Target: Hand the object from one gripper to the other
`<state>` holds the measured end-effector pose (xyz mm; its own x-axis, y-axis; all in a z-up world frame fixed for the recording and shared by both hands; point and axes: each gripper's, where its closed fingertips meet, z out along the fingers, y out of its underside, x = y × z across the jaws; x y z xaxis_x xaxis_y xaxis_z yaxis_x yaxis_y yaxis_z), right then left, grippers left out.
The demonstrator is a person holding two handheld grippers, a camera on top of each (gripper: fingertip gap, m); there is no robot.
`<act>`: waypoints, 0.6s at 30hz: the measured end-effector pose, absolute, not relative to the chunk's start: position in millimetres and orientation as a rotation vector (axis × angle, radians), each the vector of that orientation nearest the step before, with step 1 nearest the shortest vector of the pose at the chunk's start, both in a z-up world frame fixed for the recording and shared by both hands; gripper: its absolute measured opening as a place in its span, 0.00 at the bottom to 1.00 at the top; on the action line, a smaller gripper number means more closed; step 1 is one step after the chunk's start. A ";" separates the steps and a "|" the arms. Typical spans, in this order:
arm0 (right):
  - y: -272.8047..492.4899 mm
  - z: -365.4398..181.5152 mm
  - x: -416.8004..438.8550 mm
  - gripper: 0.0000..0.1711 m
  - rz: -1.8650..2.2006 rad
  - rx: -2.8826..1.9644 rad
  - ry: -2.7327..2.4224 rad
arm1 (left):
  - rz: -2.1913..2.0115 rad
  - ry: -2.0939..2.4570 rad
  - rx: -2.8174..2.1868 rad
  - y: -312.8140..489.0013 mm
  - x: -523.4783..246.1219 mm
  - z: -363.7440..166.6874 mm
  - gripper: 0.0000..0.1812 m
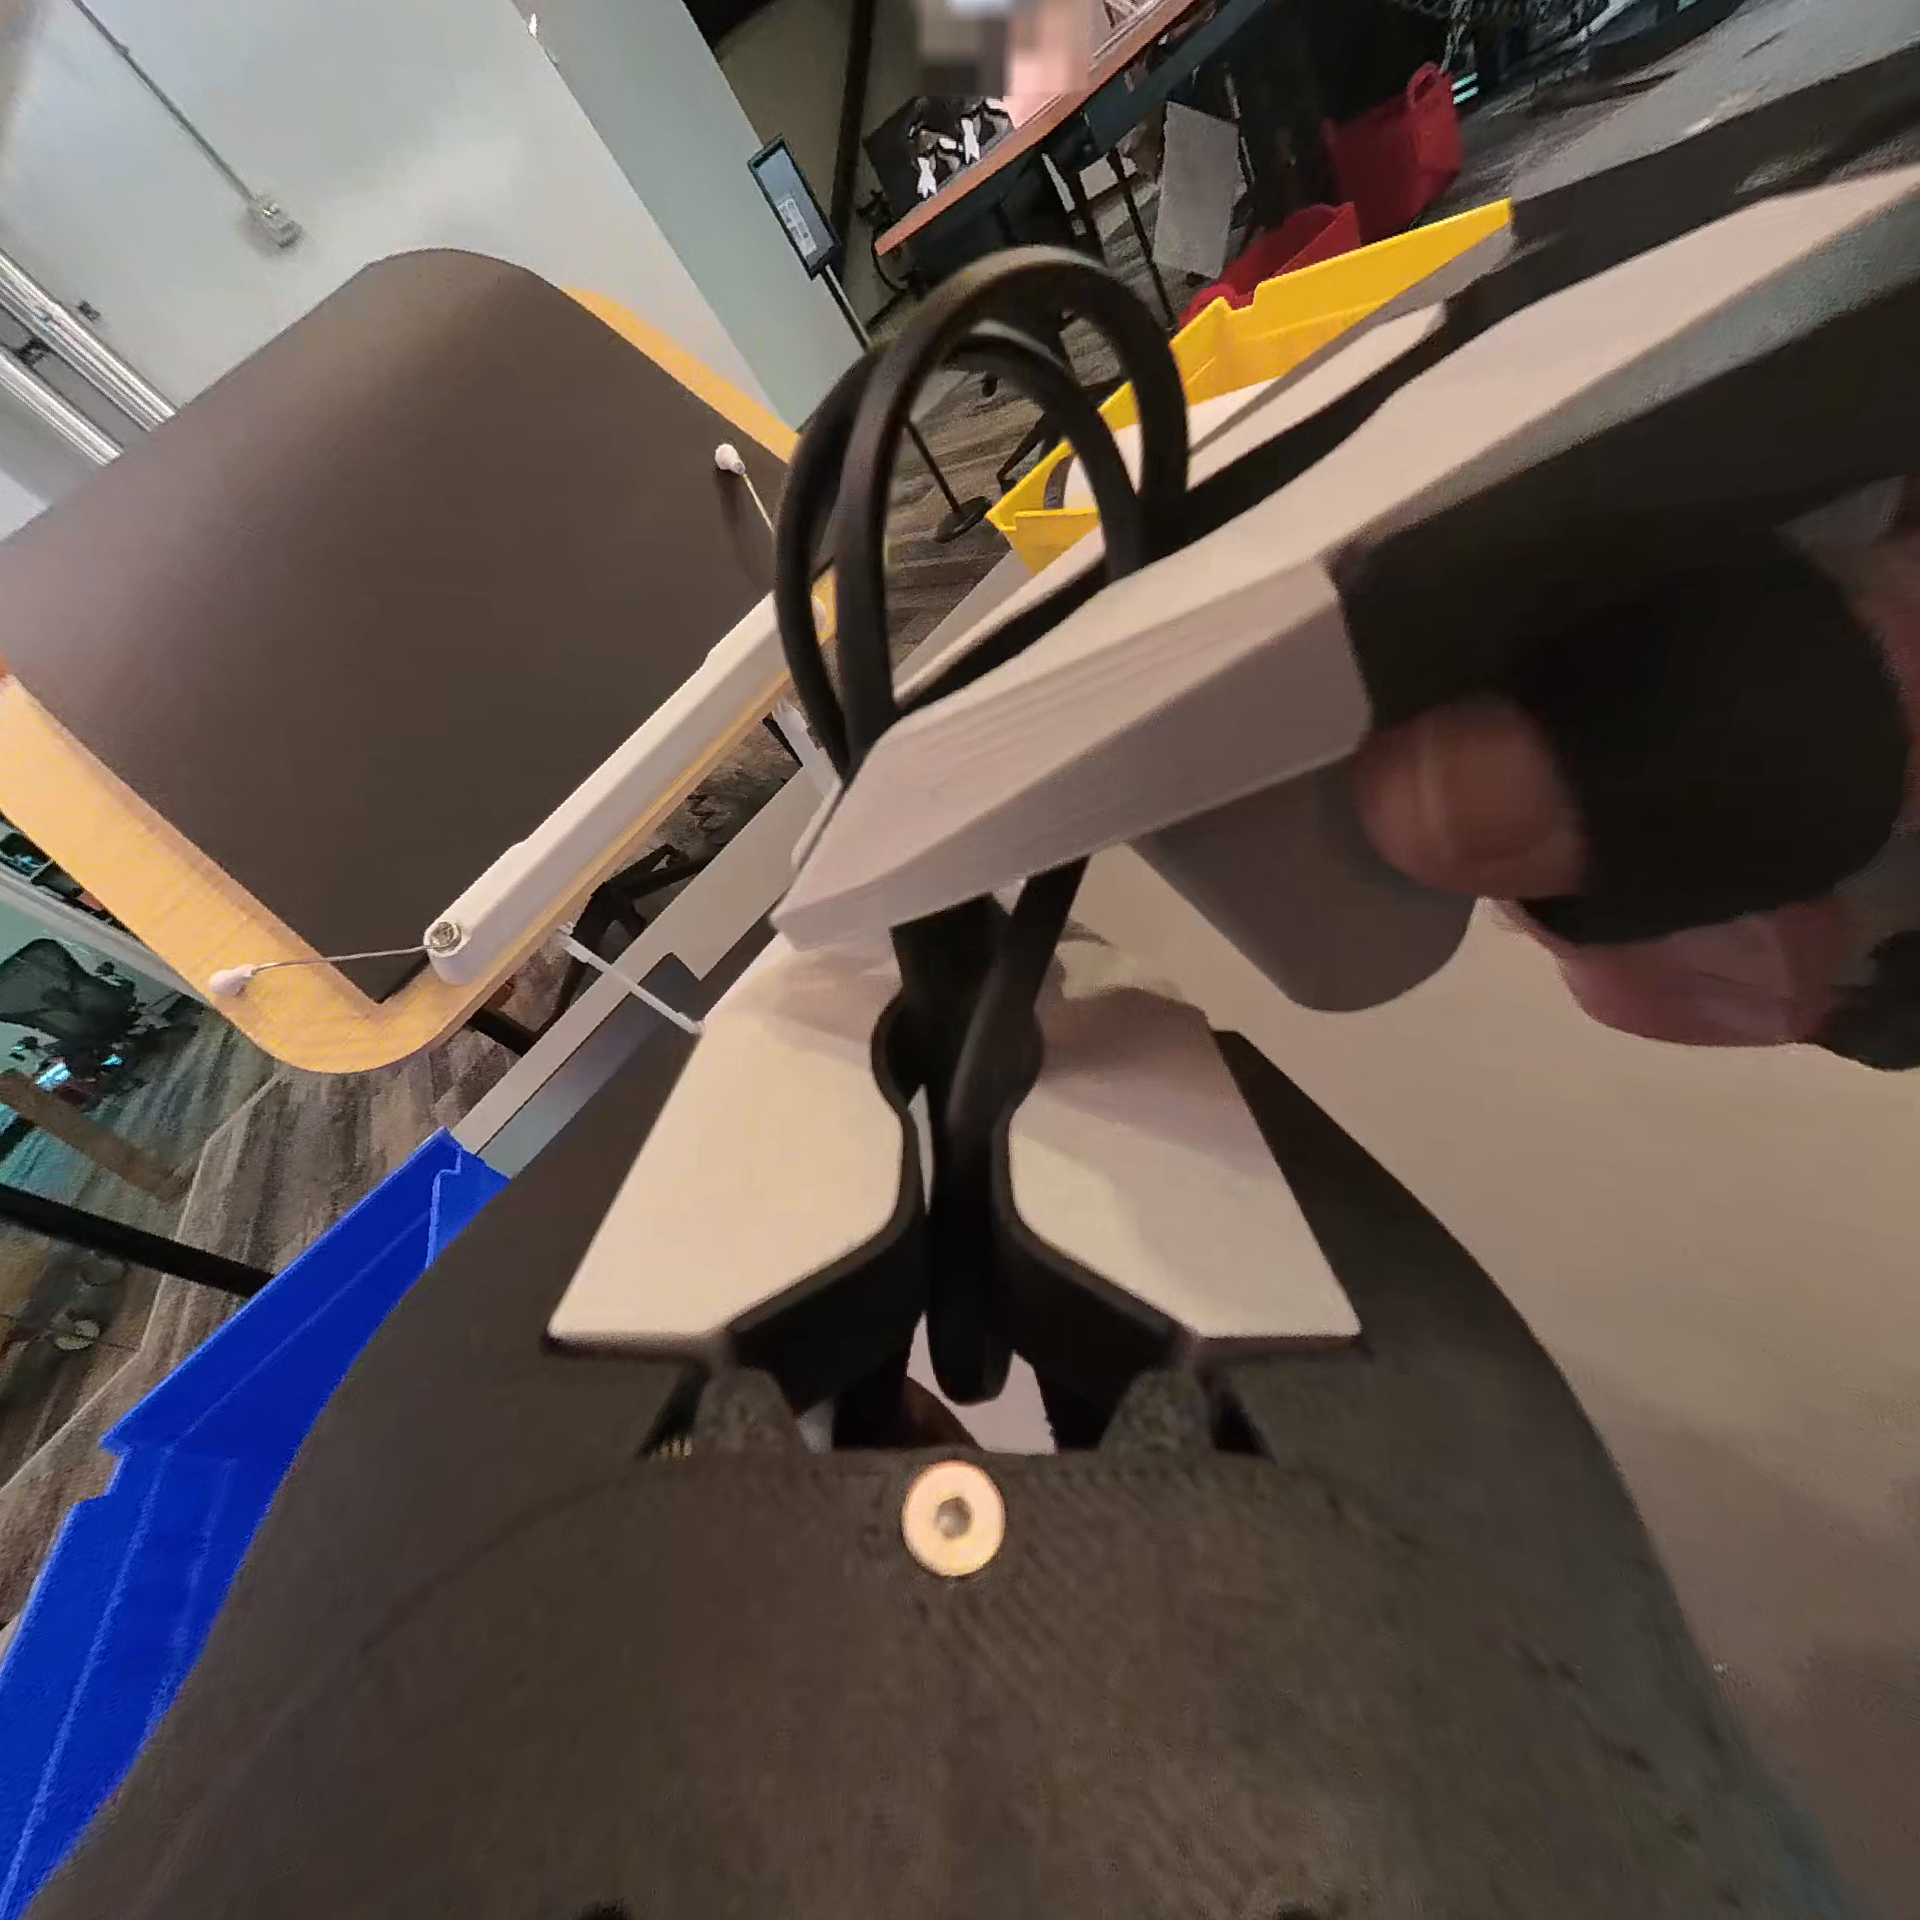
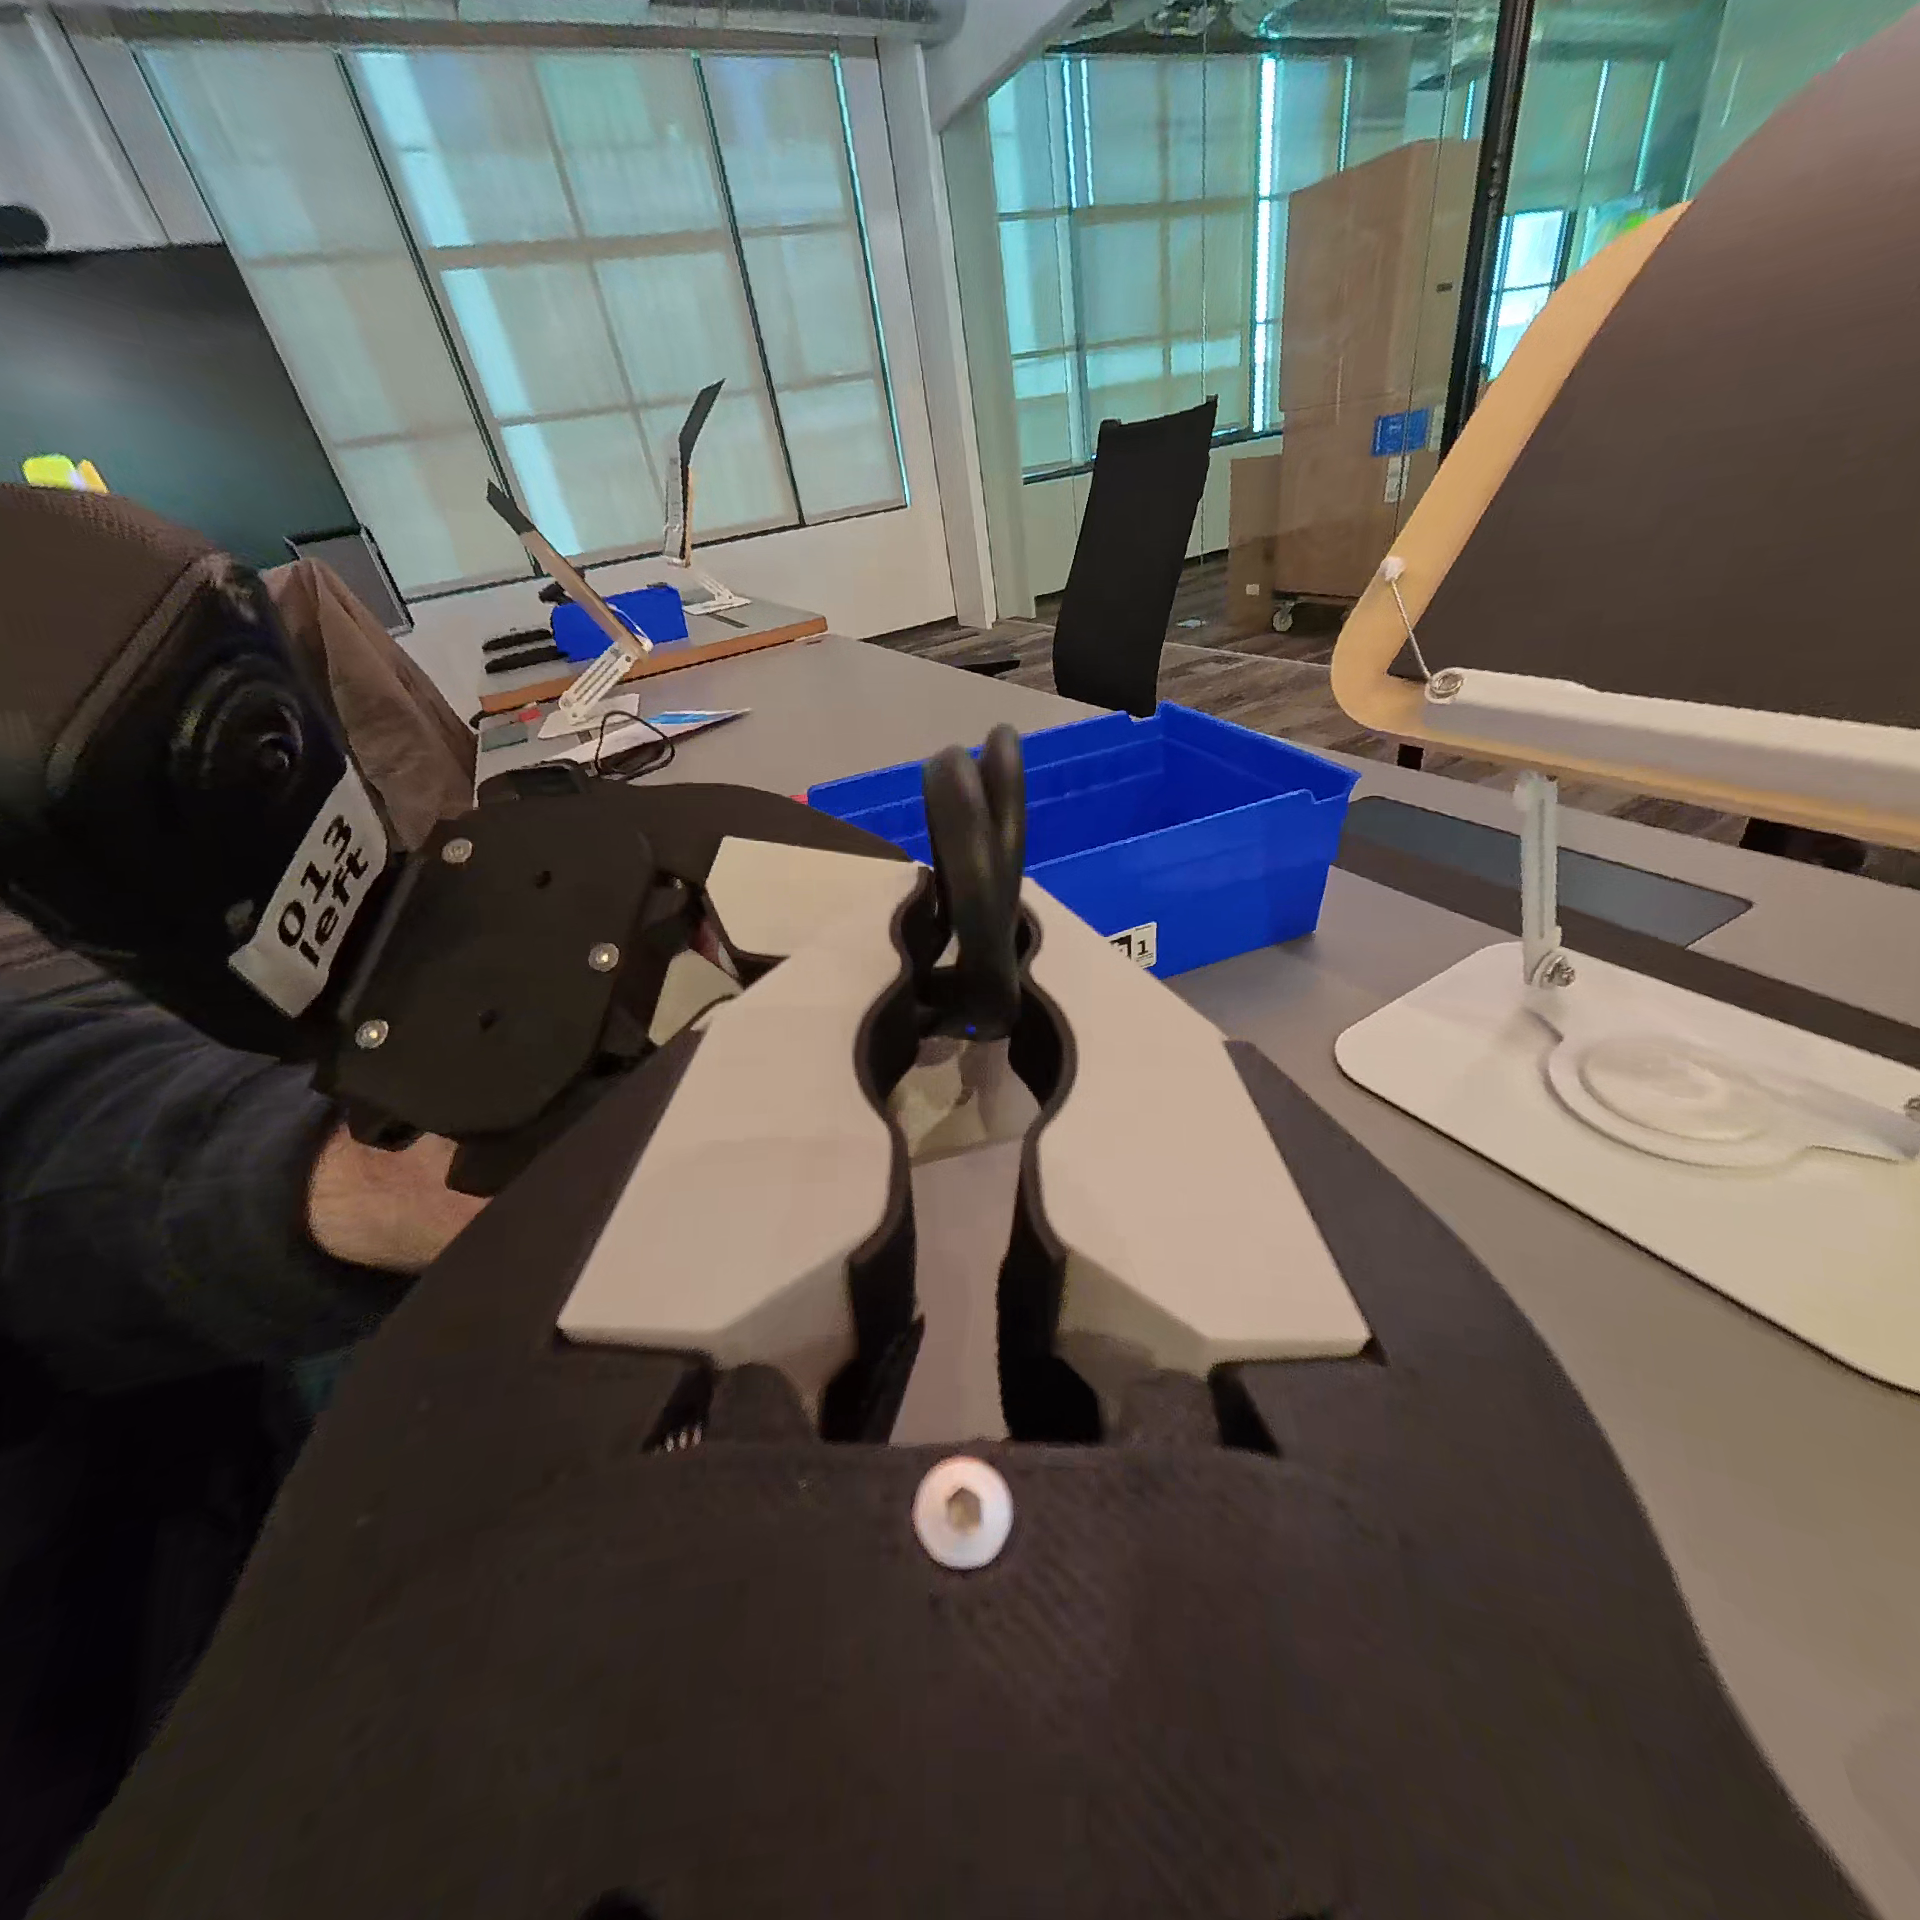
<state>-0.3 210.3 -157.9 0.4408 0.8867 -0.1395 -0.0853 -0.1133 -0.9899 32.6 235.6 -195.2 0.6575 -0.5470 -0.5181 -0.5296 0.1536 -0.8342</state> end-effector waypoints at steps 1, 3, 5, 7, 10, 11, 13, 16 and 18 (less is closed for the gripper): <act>210.5 -158.7 -0.4 0.04 0.962 -1.441 -0.777 | -0.032 0.942 -1.490 235.3 32.9 -195.4 0.03; 210.2 -160.0 -0.5 0.03 0.955 -1.438 -0.819 | -0.070 0.942 -1.504 234.8 33.7 -197.1 0.03; 208.8 -158.6 0.8 0.02 0.982 -1.420 -0.861 | -0.109 0.962 -1.497 232.2 35.4 -197.1 0.03; 203.2 -152.6 2.1 0.02 1.062 -1.369 -0.915 | -0.216 1.001 -1.489 225.5 40.0 -196.1 0.08; 197.6 -151.9 5.3 0.02 1.111 -1.336 -1.039 | -0.427 1.083 -1.484 210.2 45.5 -195.3 0.20; 198.6 -153.7 6.7 0.02 1.104 -1.341 -1.071 | -0.492 1.110 -1.486 205.3 45.9 -195.2 0.24; 194.8 -155.2 7.8 0.02 1.129 -1.327 -1.153 | -0.616 1.149 -1.476 196.5 44.4 -192.3 0.27; 181.7 -155.7 6.5 0.02 1.192 -1.279 -1.285 | -0.774 1.175 -1.496 190.0 41.5 -189.7 0.33; 172.3 -158.5 3.5 0.02 1.213 -1.260 -1.371 | -0.865 1.203 -1.497 184.8 44.2 -190.0 0.36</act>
<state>3.5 172.3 -158.5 -0.0900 0.9959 -0.0068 0.1277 0.0048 -0.9918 44.2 184.8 -190.0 0.2524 -0.9663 -0.0504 -0.2595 -0.0174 -0.9656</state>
